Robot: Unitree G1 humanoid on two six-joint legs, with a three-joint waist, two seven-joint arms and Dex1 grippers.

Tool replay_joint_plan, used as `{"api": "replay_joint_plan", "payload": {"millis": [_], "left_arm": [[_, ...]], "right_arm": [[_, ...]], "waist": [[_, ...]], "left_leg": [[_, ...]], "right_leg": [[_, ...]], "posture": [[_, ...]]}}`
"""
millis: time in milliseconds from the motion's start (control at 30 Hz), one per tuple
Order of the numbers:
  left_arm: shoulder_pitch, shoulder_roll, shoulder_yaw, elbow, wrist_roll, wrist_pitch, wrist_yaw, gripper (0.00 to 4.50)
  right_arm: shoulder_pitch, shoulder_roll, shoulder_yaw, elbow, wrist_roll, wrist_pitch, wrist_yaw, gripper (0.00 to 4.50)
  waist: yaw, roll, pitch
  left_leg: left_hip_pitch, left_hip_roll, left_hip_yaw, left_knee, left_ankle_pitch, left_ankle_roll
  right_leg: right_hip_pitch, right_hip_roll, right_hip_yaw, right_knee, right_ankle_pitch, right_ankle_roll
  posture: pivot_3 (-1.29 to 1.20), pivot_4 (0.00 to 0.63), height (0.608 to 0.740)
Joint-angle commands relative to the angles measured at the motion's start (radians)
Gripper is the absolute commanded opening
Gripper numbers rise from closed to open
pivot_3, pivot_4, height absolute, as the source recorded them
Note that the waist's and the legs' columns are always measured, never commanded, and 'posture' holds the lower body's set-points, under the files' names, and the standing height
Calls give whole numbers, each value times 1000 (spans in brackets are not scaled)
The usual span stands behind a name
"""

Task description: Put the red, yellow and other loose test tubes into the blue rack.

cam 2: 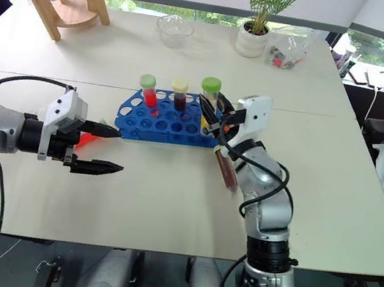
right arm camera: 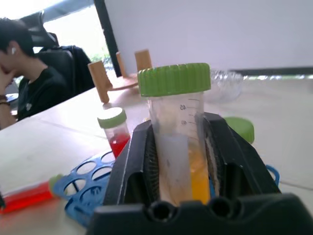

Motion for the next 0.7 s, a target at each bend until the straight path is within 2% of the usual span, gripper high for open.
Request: {"api": "replay_joint_plan", "payload": {"millis": [33, 367, 700], "left_arm": [[-22, 9, 2, -4, 13, -4, 6, 4500], [6, 16, 1, -16, 33, -15, 9, 4500], [31, 13, -10, -18, 58, -32, 22, 4500]], "right_arm": [[-21, 2, 18, 70, -71, -144, -25, 864], [-40, 8, 27, 219, -97, -244, -22, 864], [-29, 31, 73, 212, -115, -248, -16, 864]], "waist": [[0, 0, 0], [-1, 0, 0], [-1, 0, 0]], "left_leg": [[0, 0, 0, 0, 0, 0], [1, 0, 0, -1, 0, 0], [2, 0, 0, -1, 0, 0]], "right_leg": [[0, 0, 0, 0, 0, 0], [0, 0, 0, 1, 0, 0], [1, 0, 0, 1, 0, 0]], "posture": [[0, 150, 740], [0, 150, 740], [0, 150, 740]]}}
